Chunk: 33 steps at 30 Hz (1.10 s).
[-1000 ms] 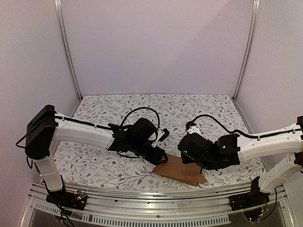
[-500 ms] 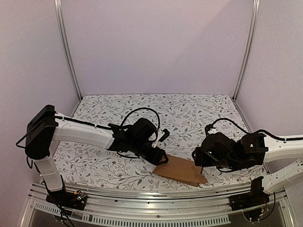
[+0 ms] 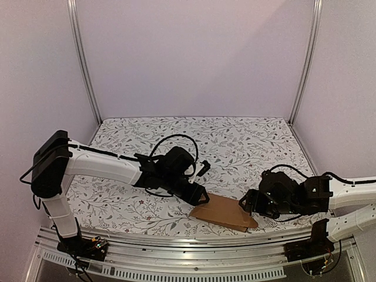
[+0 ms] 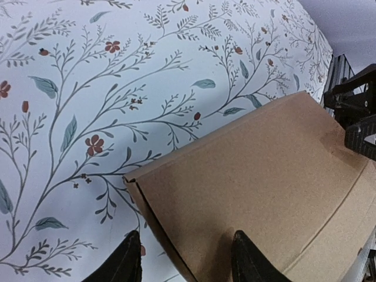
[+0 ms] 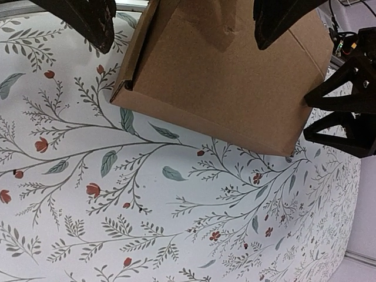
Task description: Fold the paper box
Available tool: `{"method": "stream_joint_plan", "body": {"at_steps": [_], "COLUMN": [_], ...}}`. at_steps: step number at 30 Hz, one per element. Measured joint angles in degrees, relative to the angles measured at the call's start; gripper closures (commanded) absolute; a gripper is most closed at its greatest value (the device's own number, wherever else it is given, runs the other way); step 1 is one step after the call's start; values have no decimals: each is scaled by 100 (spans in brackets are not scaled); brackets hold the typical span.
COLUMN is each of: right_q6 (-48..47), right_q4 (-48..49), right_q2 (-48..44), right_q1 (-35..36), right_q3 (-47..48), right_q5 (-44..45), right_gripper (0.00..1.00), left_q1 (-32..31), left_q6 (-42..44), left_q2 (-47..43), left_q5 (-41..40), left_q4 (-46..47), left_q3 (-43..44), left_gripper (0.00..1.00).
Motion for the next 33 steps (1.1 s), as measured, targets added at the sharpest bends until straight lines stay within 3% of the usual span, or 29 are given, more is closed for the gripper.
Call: {"method": "stream_joint_plan", "body": {"at_steps": [17,28,33], "right_q6": [372,420,295], "right_q4": [914,1491,1657], "right_q2": [92,796,944], "right_q1": [-142,-361,-525], "right_q3": [-212,-249,-223], "right_q5": [-767,-1084,-1211], "right_gripper": [29,45,47], "left_q1": [0,22,35], "left_q6": [-96,-166,-205], "left_q2": [-2,-17,-125], "left_q5": [11,-90,-164], "left_q4": [55,26,22], "left_q3": [-109,-308,-422], "left_gripper": [50,49,50]}}
